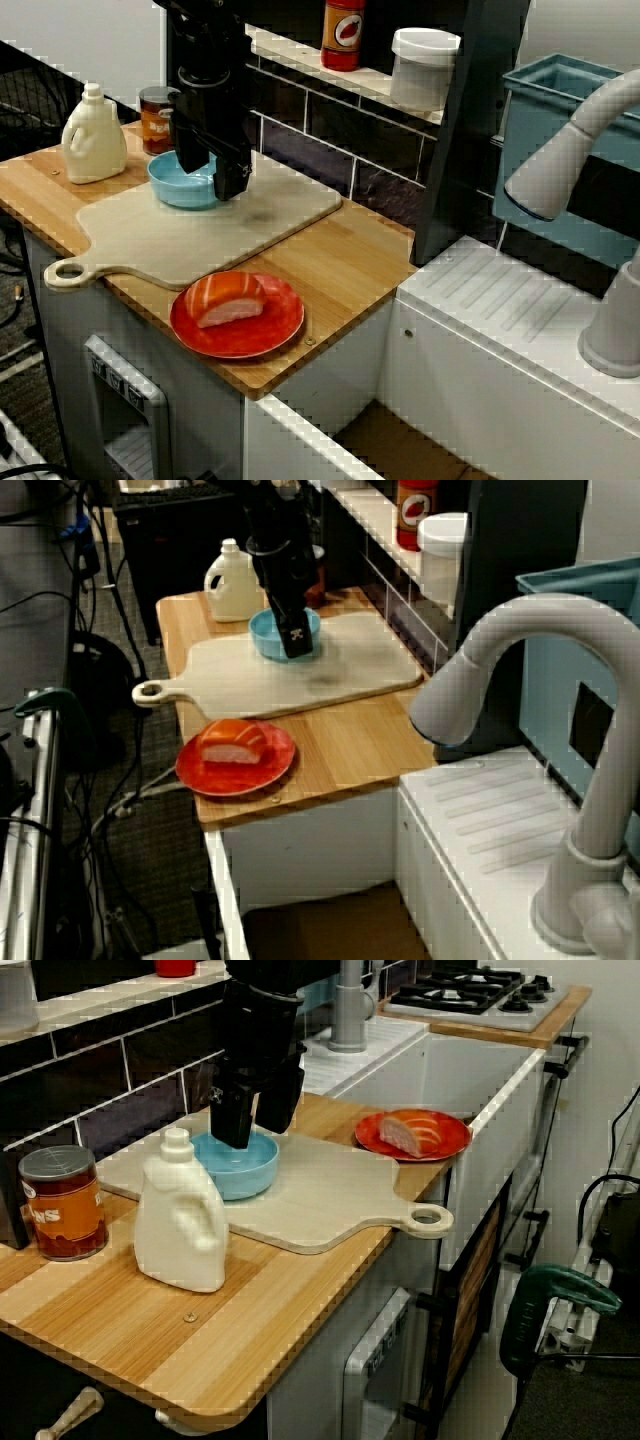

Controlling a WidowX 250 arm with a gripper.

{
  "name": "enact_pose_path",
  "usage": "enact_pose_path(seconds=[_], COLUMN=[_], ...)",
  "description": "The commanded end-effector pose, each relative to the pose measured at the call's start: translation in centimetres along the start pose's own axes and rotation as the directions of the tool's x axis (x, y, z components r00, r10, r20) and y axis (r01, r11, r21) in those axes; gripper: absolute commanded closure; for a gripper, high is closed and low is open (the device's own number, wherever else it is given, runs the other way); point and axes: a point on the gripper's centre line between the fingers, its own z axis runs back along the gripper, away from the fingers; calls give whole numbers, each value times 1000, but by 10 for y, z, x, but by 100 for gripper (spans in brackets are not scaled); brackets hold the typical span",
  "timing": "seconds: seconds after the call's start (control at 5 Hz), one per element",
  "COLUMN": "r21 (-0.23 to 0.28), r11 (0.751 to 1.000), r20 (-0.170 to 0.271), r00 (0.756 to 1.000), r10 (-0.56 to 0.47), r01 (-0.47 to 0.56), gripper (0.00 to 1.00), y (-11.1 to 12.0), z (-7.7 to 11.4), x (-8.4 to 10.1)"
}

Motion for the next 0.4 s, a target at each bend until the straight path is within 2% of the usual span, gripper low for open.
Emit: enact_pose_path(seconds=[0.0, 0.2], r21=[-5, -20], r11=[1000, 1000], r20=[-17, -47], r00=[1000, 999], r10=[3, 7], r01=[-3, -8], gripper=[0, 0], y=[2, -3], z=[5, 3], x=[4, 7])
